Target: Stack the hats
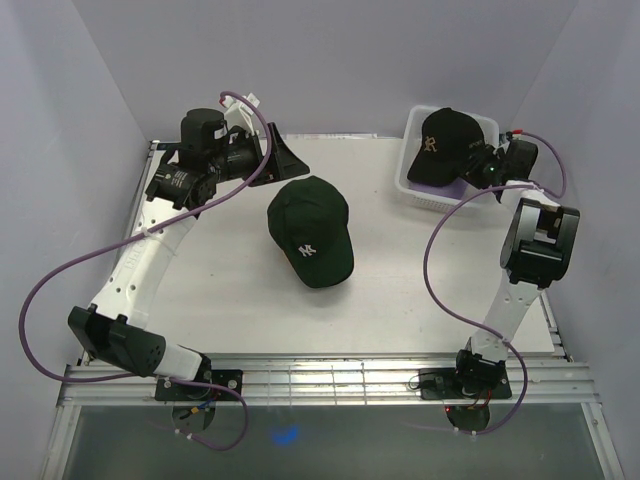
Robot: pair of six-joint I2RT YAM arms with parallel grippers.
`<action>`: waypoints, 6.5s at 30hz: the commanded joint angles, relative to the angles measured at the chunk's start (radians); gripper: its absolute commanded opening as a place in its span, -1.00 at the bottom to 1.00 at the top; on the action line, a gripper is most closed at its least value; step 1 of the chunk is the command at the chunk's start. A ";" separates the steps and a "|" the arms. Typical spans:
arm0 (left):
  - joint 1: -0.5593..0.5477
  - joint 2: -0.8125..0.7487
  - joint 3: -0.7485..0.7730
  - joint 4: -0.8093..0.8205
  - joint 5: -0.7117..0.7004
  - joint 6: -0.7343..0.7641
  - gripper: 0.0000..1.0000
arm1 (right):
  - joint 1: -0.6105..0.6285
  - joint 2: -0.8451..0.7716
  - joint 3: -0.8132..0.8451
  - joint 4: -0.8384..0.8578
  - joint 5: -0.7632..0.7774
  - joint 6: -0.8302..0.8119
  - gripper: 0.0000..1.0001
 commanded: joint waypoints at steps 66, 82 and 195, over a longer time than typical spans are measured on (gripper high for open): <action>-0.012 0.003 0.026 0.002 -0.015 0.016 0.73 | 0.041 -0.062 -0.048 0.047 0.046 0.112 0.11; -0.014 -0.002 0.016 0.001 -0.020 0.021 0.73 | 0.041 -0.065 -0.113 0.318 -0.118 0.342 -0.11; -0.012 -0.072 0.288 -0.064 -0.113 -0.127 0.74 | 0.872 -0.634 -0.690 0.983 -0.413 1.106 -0.84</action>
